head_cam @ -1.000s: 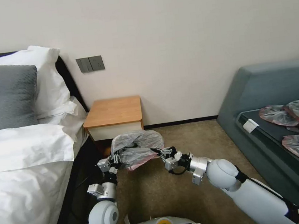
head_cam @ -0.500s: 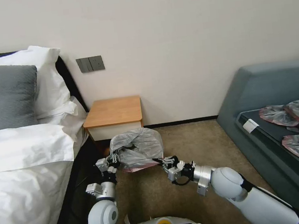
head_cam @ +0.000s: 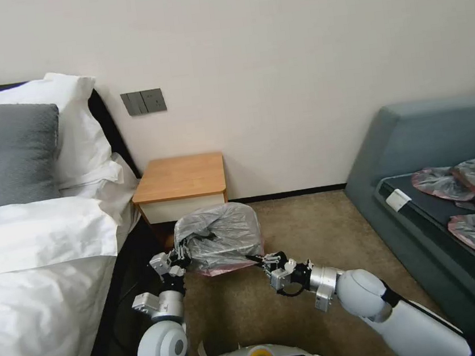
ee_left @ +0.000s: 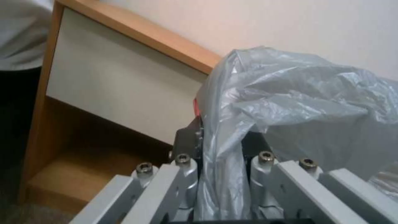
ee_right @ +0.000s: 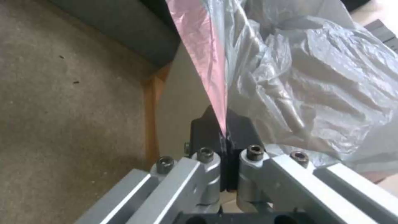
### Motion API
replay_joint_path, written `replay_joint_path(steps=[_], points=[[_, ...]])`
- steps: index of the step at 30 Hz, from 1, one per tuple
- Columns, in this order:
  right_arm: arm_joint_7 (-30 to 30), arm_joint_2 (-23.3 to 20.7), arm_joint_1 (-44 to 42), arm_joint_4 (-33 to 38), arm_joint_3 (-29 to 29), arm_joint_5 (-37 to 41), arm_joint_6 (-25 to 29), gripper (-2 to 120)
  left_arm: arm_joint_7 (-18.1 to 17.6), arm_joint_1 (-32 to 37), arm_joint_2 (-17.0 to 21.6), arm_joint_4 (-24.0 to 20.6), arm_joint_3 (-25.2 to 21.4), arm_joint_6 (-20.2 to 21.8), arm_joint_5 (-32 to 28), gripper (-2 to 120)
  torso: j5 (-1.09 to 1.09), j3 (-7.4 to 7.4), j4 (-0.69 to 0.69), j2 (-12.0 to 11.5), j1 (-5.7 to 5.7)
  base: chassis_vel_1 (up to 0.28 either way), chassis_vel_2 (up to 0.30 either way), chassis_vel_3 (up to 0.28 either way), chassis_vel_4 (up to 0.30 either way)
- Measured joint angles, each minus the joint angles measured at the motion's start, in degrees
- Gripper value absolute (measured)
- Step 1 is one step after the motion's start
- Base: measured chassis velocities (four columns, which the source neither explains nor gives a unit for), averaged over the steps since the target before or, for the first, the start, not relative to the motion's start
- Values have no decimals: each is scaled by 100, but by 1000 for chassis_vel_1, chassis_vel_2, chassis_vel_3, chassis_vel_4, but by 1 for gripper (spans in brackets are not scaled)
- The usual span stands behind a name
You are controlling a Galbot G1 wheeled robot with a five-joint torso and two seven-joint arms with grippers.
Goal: Pick up the garbage bag from the table and place it over the trash can.
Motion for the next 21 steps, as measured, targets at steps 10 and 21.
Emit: replay_joint_path(steps=[10, 21], points=[[-587, -71, -452, 405, 140, 630, 454, 32, -119, -143, 47, 124, -163, 95, -40, 10, 0, 0, 0, 0, 0, 0, 0, 0, 0], [-1158, -94, -911, 788, 506, 2694, 239, 70, -121, -197, 79, 244, -179, 110, -56, 10, 0, 0, 0, 0, 0, 0, 0, 0, 0]])
